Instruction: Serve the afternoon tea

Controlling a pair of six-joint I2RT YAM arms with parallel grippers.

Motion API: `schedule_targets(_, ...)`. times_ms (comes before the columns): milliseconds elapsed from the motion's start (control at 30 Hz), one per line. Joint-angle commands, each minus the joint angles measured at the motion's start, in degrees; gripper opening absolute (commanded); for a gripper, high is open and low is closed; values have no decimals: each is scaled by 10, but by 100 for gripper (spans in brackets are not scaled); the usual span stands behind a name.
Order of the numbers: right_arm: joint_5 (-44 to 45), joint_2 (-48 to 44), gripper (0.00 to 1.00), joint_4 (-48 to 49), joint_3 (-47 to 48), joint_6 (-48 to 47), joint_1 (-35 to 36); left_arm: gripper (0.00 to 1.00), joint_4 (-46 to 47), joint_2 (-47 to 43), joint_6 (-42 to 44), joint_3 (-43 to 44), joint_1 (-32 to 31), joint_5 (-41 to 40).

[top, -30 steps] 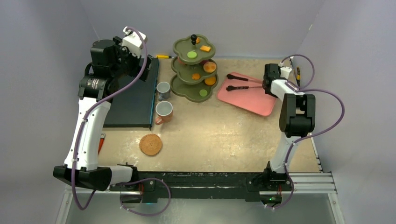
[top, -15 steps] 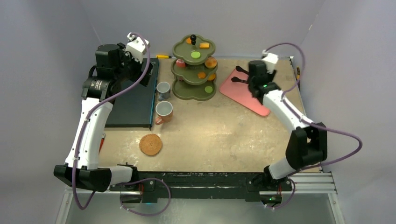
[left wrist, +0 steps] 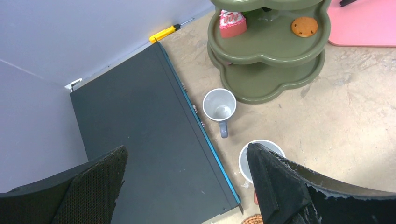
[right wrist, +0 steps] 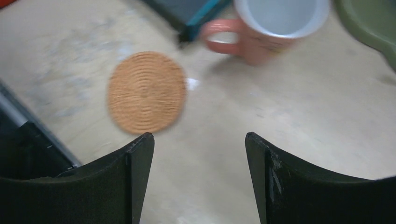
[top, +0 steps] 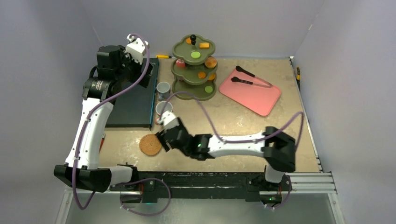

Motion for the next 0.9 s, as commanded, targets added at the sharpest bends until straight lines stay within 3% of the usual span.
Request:
schedule_targets(0, -54, 91, 75, 99, 91, -102, 48, 99, -10, 6, -24, 33, 11, -33)
schedule_targets(200, -112, 208, 74, 157, 180, -162, 55, 99, -14, 13, -35, 58, 18, -71)
schedule_targets(500, -136, 341, 72, 133, 297, -193, 55, 99, -23, 18, -35, 80, 22, -83)
schedule_targets(700, -116, 370, 65, 106, 312, -175, 44, 99, -28, 16, -33, 83, 22, -85)
schedule_targets(867, -115, 331, 55, 91, 247, -118, 20, 99, -45, 16, -35, 82, 22, -68)
